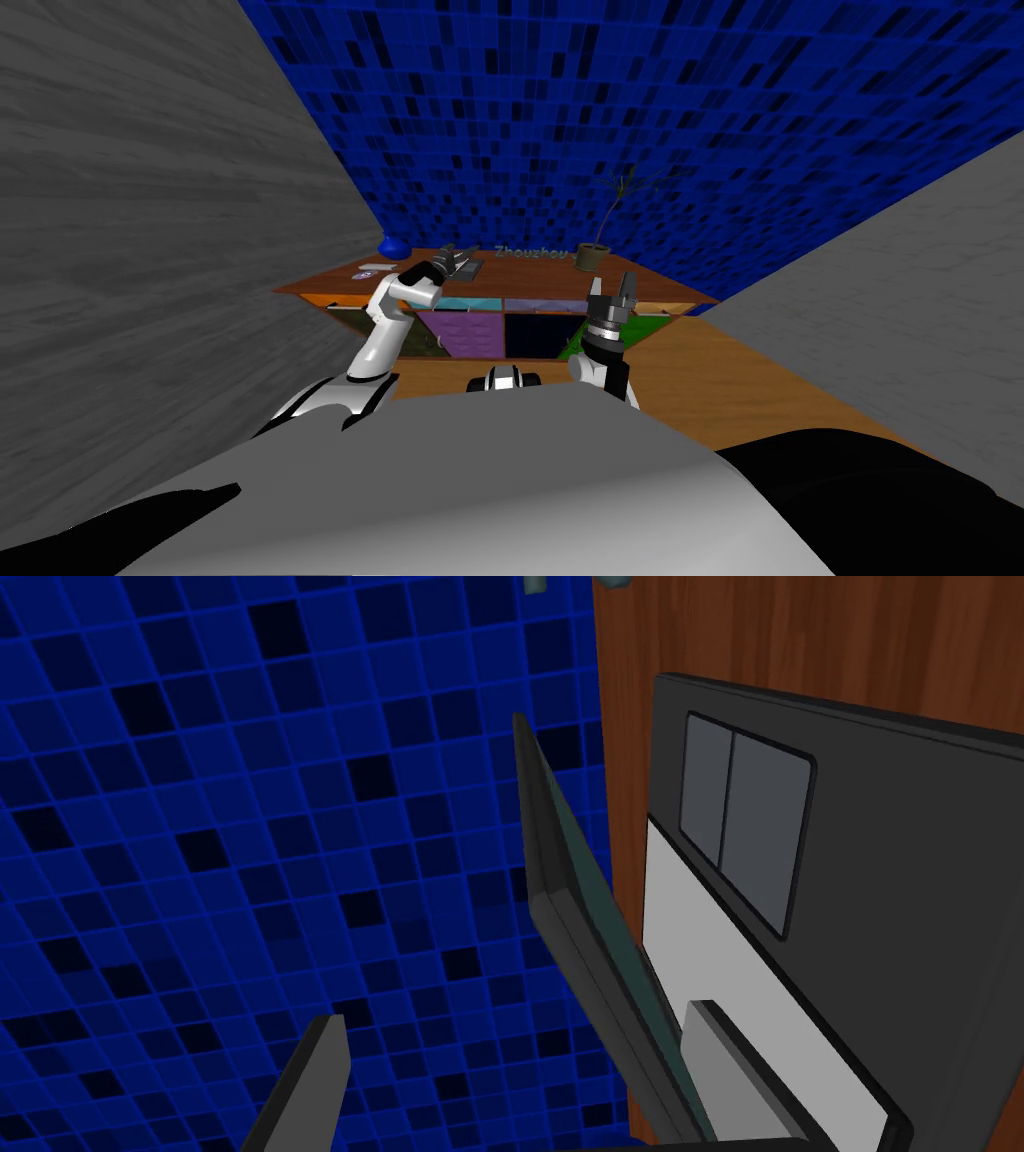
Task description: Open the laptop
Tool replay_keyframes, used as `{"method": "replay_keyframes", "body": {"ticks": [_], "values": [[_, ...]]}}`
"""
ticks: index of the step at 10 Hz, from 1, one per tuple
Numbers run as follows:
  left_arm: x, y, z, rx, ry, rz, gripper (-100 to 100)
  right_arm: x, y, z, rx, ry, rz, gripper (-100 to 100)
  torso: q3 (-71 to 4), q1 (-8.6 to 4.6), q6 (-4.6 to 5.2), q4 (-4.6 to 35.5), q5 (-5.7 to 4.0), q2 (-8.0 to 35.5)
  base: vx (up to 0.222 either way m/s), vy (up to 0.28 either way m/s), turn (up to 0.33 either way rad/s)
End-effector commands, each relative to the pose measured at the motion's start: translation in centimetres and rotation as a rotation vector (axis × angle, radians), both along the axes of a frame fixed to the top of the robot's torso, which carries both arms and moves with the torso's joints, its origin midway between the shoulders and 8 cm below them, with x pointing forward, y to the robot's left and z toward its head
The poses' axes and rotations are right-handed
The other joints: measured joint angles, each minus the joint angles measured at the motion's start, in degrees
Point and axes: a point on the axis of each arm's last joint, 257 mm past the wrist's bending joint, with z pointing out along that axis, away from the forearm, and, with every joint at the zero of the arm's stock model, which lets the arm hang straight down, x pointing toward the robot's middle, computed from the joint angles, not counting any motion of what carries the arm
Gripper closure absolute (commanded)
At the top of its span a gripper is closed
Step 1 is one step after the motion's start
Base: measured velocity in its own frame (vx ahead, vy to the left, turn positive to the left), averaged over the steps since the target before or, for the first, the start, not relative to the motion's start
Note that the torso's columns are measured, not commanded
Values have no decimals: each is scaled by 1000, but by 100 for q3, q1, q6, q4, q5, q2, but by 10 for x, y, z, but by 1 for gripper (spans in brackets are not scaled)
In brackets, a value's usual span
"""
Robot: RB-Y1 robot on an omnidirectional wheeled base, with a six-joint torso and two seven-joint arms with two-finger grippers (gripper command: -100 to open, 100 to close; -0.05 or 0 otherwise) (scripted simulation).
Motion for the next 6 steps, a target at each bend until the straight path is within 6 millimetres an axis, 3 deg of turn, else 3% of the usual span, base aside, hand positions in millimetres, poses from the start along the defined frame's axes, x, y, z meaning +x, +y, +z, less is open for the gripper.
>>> {"method": "replay_keyframes", "body": {"ticks": [1, 6], "values": [[-7, -2, 13, -4, 3, -1, -100, 0, 0, 0, 0, 0, 0, 0, 2, -4, 0, 8, -4, 5, 32, 11, 6], [-22, -7, 40, -4, 3, -5, -100, 0, 0, 0, 0, 0, 0, 0, 16, -19, 3, 16, -9, 26, 31, 7, 9]]}}
